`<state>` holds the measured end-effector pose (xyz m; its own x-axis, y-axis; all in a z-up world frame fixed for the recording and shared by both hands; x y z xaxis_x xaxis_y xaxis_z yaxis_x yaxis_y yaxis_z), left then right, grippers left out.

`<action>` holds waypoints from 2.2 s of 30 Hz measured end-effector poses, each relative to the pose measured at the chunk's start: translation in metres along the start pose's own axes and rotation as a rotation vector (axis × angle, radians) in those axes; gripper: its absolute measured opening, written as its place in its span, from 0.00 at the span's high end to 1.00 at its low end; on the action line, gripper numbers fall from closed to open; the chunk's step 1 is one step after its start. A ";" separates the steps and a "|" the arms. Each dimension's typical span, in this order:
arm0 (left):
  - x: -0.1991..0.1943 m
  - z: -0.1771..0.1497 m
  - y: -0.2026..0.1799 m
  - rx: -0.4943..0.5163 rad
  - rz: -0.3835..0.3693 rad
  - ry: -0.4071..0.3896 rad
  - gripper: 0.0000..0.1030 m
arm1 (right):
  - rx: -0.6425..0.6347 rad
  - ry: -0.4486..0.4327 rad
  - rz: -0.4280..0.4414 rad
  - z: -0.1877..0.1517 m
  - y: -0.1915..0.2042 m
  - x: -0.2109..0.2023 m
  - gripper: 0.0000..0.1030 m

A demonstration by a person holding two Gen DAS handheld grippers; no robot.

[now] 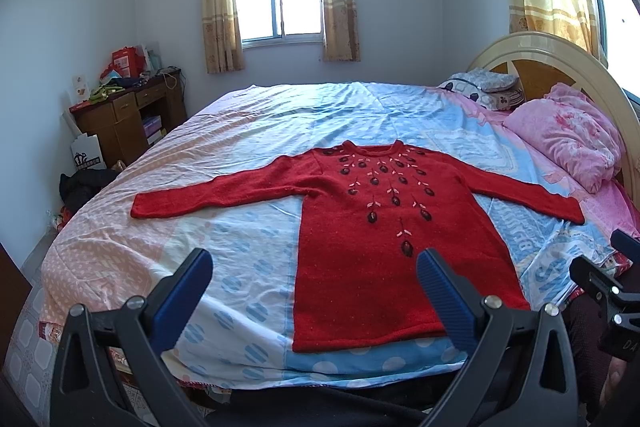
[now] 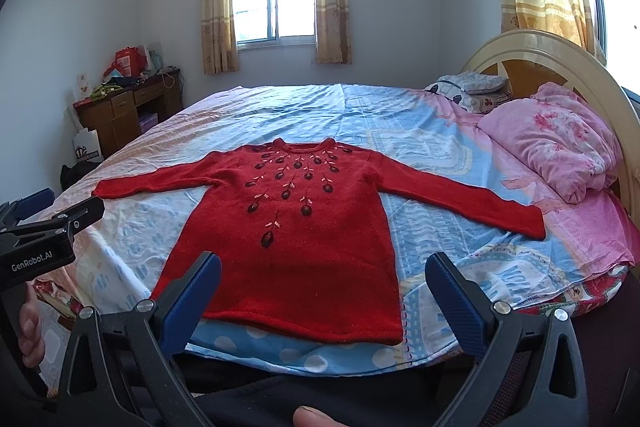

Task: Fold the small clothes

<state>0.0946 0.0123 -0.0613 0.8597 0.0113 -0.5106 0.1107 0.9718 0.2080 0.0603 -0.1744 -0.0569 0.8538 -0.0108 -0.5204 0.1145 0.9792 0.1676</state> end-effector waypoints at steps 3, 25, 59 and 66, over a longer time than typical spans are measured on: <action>0.000 0.000 0.000 0.000 -0.001 -0.001 0.00 | 0.001 0.000 0.002 0.000 0.000 0.000 0.01; 0.030 -0.004 -0.005 0.037 0.008 0.043 0.00 | 0.026 0.020 0.029 -0.001 -0.013 0.033 0.01; 0.253 0.029 -0.028 0.155 0.095 0.211 0.00 | 0.383 0.135 -0.392 0.039 -0.304 0.207 0.04; 0.279 0.022 -0.008 0.108 0.133 0.255 0.00 | 0.556 0.115 -0.473 0.052 -0.385 0.203 0.16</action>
<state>0.3442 0.0030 -0.1872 0.7188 0.2087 -0.6631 0.0697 0.9274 0.3675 0.2156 -0.5638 -0.1835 0.5946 -0.3548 -0.7215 0.7235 0.6276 0.2875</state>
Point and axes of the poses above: each gripper's, at about its wrist camera, not at the fingertips, and x roughly the way its jaws point, y to its left, z to its top, the point moved 10 cm from there along x, roughly the way its jaws point, and after that the axes turned 12 degrees about x, right-handed, at the moved point
